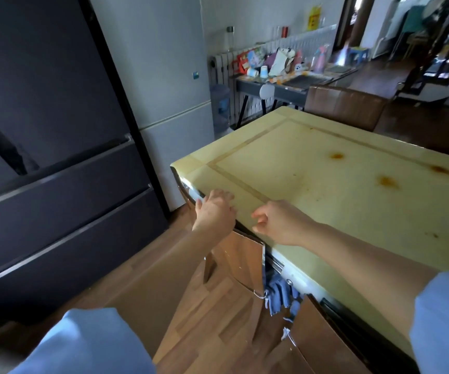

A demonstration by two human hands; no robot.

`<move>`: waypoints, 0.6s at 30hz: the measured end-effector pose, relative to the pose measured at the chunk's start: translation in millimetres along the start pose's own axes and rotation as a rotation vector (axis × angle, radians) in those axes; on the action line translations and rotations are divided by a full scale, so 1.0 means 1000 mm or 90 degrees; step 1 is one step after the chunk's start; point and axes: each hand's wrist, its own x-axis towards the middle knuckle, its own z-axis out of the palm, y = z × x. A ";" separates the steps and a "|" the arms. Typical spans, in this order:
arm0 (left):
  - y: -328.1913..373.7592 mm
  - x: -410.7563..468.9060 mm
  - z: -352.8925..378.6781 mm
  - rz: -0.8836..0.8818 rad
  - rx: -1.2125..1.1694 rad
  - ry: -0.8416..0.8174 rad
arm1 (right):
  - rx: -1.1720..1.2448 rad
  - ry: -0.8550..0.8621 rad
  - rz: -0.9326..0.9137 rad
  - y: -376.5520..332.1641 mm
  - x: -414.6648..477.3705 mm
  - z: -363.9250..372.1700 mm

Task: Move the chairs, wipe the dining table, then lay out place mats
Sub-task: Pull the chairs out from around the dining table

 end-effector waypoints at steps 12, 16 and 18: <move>0.090 -0.135 0.033 0.323 0.019 -0.267 | -0.021 0.045 0.210 0.045 -0.198 0.011; 0.116 -0.159 0.064 0.380 0.082 -0.329 | -0.021 -0.006 0.299 0.073 -0.259 0.019; 0.127 -0.170 0.082 0.384 0.089 -0.355 | -0.013 -0.028 0.333 0.088 -0.281 0.023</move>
